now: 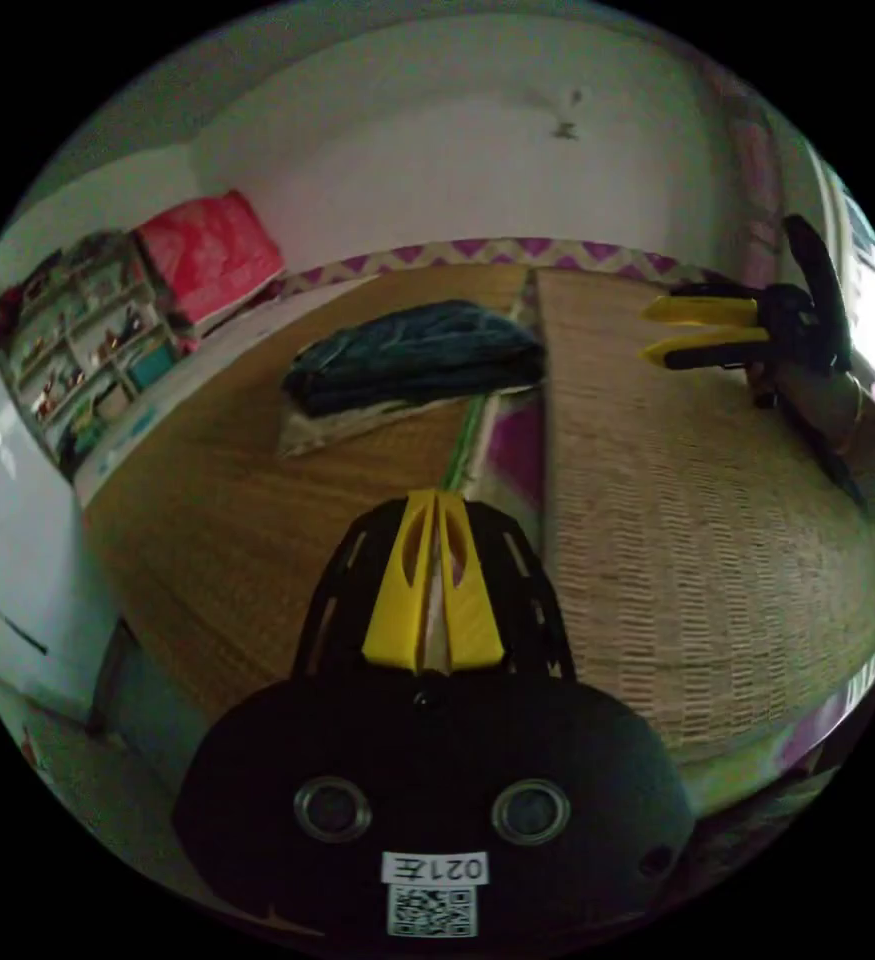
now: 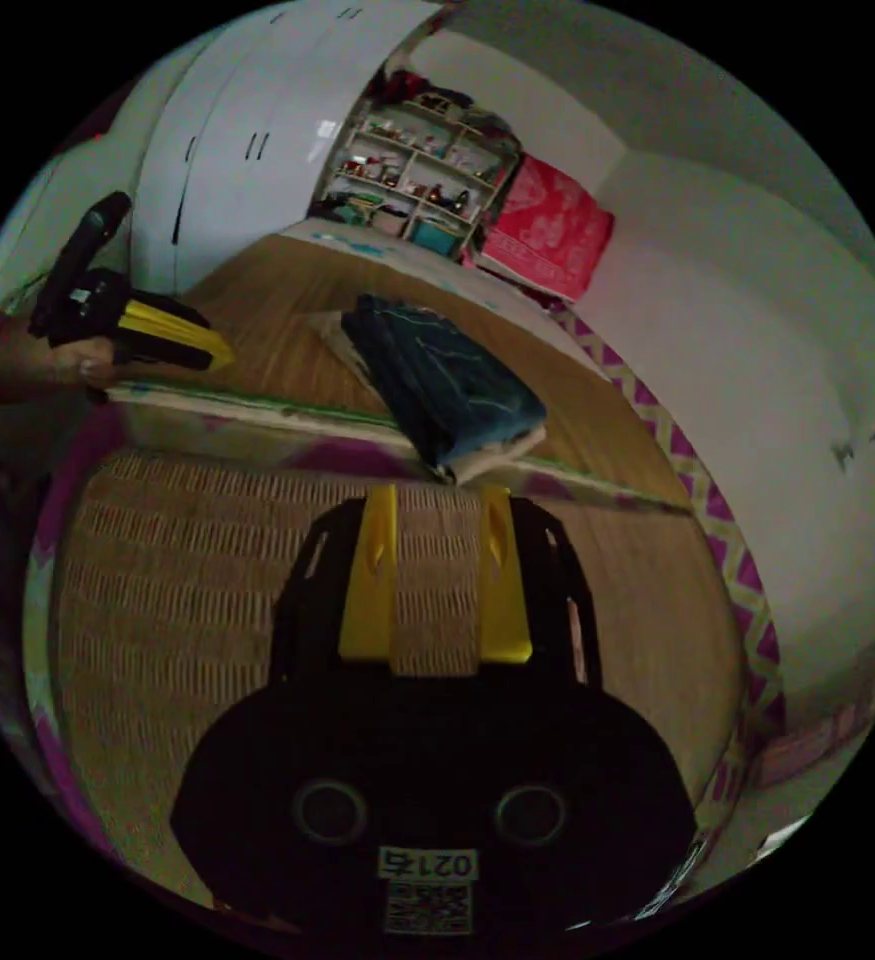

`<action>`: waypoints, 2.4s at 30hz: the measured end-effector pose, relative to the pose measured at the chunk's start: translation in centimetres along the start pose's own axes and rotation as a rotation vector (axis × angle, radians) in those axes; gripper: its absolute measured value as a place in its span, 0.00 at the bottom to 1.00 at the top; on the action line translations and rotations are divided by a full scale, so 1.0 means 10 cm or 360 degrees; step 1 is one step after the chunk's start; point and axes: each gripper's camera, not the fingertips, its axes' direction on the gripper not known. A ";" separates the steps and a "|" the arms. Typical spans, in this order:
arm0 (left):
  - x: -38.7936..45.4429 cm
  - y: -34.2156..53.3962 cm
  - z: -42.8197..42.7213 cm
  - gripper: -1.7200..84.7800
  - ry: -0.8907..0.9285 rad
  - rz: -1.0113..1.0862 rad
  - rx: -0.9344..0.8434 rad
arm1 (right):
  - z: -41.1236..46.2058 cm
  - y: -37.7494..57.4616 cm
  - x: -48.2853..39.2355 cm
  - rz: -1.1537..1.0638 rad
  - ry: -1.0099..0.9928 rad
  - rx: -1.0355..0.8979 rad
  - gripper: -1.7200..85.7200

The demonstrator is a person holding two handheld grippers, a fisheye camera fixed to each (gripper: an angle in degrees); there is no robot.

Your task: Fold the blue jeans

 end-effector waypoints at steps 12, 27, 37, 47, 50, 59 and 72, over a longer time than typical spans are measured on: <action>-1.46 0.52 -0.07 0.01 0.0108 -0.0459 -0.0152 | 1.86 -2.91 -0.91 -0.0314 -0.0154 -0.0059 0.18; -2.13 0.73 -0.38 0.01 0.0206 -0.0496 -0.0165 | 2.25 -3.79 -1.37 -0.0247 0.0004 -0.0275 0.07; -2.28 0.78 -0.48 0.01 0.0209 -0.0500 -0.0164 | 0.81 -3.88 -0.10 0.0183 0.0271 -0.0098 0.07; -2.12 0.73 -0.54 0.01 0.0290 -0.0379 -0.0181 | -1.44 -2.65 -0.10 -0.0042 0.0603 -0.0218 0.07; -1.90 0.71 -0.82 0.01 0.0628 -0.0331 -0.0064 | -1.65 -2.06 -0.80 -0.0159 0.0554 -0.0412 0.07; -1.01 0.94 -0.87 0.01 0.0884 -0.0114 -0.0210 | -1.47 -0.11 -2.31 0.0004 0.0070 -0.0787 0.14; -0.41 0.88 -0.31 0.02 0.1025 -0.0275 -0.0298 | -2.16 1.02 -1.78 0.0470 -0.0130 -0.0331 0.08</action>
